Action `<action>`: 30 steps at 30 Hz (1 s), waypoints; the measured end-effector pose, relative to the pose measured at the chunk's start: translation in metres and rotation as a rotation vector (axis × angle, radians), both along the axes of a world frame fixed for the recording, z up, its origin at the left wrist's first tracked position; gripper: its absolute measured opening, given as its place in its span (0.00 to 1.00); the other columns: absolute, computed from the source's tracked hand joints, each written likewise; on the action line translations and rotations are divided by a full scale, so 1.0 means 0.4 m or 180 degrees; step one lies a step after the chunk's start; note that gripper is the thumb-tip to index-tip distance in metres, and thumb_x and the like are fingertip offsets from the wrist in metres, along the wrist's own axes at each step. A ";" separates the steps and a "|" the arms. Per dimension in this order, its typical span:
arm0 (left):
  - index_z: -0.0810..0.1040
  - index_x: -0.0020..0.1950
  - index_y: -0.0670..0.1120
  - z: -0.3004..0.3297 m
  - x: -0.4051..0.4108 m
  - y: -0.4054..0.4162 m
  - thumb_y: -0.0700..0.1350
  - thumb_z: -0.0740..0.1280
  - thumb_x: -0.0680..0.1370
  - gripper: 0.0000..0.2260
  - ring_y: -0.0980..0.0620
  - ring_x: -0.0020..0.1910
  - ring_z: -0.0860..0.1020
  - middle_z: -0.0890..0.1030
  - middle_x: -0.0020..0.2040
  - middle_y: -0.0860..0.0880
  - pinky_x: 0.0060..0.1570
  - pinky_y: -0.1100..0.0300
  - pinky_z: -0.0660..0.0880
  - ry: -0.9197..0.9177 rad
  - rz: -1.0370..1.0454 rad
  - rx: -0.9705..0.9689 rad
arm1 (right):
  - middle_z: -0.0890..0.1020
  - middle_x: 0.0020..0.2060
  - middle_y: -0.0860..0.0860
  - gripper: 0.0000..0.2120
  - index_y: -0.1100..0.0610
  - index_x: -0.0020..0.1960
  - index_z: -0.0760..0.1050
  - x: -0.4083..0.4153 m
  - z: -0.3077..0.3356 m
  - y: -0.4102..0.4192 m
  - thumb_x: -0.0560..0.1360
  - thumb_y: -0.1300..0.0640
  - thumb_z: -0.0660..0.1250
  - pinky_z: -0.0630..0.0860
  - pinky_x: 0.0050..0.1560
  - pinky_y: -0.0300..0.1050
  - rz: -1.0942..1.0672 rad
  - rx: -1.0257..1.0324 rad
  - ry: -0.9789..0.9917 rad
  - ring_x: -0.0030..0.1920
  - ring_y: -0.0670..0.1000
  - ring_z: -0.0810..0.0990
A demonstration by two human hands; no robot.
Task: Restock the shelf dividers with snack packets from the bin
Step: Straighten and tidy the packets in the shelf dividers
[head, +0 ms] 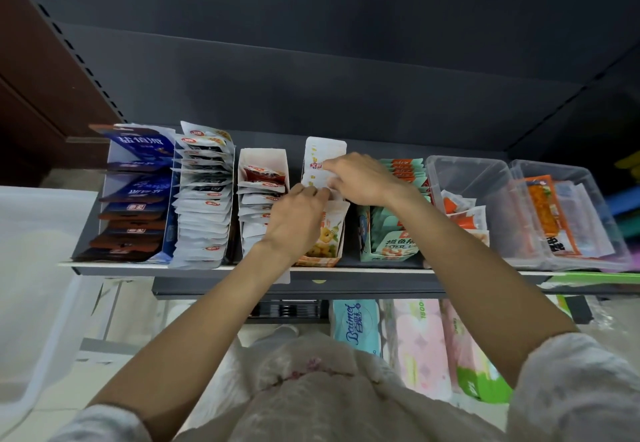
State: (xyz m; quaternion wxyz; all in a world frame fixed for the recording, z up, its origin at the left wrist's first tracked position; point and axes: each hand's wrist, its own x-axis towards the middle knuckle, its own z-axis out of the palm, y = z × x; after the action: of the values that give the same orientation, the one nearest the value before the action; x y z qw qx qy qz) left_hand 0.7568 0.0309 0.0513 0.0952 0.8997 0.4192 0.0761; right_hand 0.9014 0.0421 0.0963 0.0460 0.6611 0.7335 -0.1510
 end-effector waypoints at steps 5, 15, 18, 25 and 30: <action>0.76 0.51 0.40 -0.014 0.007 -0.009 0.30 0.76 0.61 0.21 0.43 0.44 0.77 0.78 0.47 0.43 0.25 0.56 0.76 -0.0491 0.0094 0.0308 | 0.76 0.58 0.54 0.11 0.57 0.61 0.71 0.004 0.013 -0.022 0.79 0.58 0.58 0.69 0.50 0.51 -0.0002 0.0505 0.0060 0.57 0.59 0.75; 0.54 0.76 0.37 -0.009 0.032 -0.008 0.40 0.63 0.78 0.30 0.41 0.76 0.53 0.55 0.76 0.38 0.73 0.55 0.51 -0.1249 0.0342 -0.0427 | 0.60 0.74 0.55 0.24 0.58 0.76 0.56 0.045 -0.005 -0.002 0.81 0.62 0.55 0.59 0.70 0.45 -0.1145 0.0511 0.0876 0.73 0.53 0.61; 0.52 0.77 0.42 -0.002 0.063 0.007 0.41 0.55 0.81 0.25 0.50 0.77 0.49 0.51 0.78 0.45 0.73 0.60 0.47 -0.2159 0.0973 -0.1345 | 0.57 0.76 0.53 0.25 0.57 0.77 0.52 -0.008 -0.034 -0.008 0.82 0.60 0.54 0.54 0.73 0.44 -0.2216 0.0563 0.2587 0.75 0.51 0.56; 0.57 0.77 0.51 0.047 0.092 0.018 0.47 0.52 0.83 0.21 0.60 0.67 0.64 0.65 0.69 0.60 0.60 0.66 0.59 -0.3254 0.1792 -0.2779 | 0.66 0.72 0.49 0.23 0.49 0.75 0.55 -0.130 -0.132 -0.084 0.82 0.57 0.52 0.62 0.68 0.41 -0.3060 0.0669 0.4908 0.71 0.48 0.65; 0.57 0.77 0.54 0.014 0.084 0.040 0.47 0.54 0.82 0.22 0.61 0.62 0.65 0.67 0.71 0.56 0.62 0.63 0.62 -0.3469 0.1911 -0.3042 | 0.61 0.74 0.49 0.29 0.47 0.77 0.43 -0.107 -0.148 -0.079 0.82 0.57 0.53 0.58 0.72 0.43 -0.2515 0.0567 0.4204 0.73 0.47 0.59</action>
State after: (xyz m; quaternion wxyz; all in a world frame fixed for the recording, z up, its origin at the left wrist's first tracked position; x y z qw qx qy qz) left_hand 0.7905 0.0468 0.0570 0.6397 0.4452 0.5259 0.3407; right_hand 0.8586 0.0104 0.0373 -0.5115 0.6477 0.3280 -0.4595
